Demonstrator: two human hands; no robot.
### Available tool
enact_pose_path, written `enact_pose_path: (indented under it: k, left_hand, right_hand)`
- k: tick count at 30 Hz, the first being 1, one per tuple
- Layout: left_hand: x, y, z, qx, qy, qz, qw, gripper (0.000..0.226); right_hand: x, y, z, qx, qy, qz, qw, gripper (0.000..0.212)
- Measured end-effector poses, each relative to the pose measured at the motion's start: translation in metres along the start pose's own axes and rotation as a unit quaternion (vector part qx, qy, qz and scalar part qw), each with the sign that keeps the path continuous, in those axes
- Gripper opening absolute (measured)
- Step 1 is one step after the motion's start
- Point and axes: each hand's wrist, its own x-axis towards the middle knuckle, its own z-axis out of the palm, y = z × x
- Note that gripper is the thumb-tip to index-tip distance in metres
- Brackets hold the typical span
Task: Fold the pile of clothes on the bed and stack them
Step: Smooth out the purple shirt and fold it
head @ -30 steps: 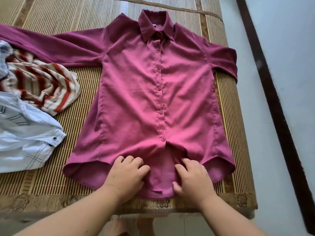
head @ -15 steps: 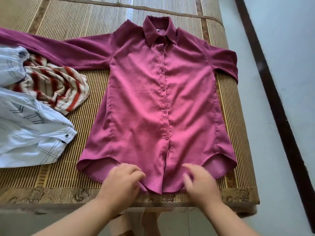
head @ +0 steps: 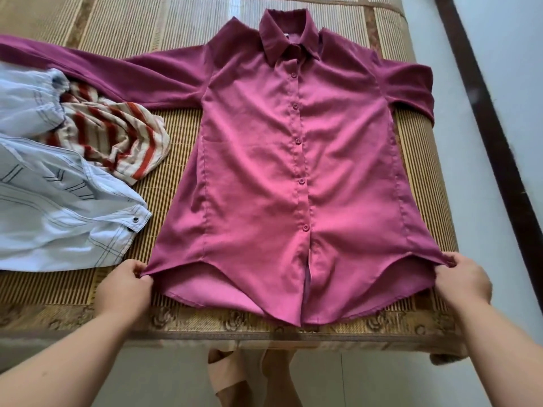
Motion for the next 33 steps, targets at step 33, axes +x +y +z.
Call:
enact_pose_path:
  k: [33]
  left_hand:
    - [-0.111,0.109,0.072,0.094,-0.089,0.571,0.811,0.016]
  right_hand:
    - [-0.109,-0.062,0.065,0.053,-0.153,-0.200,0.966,0.014]
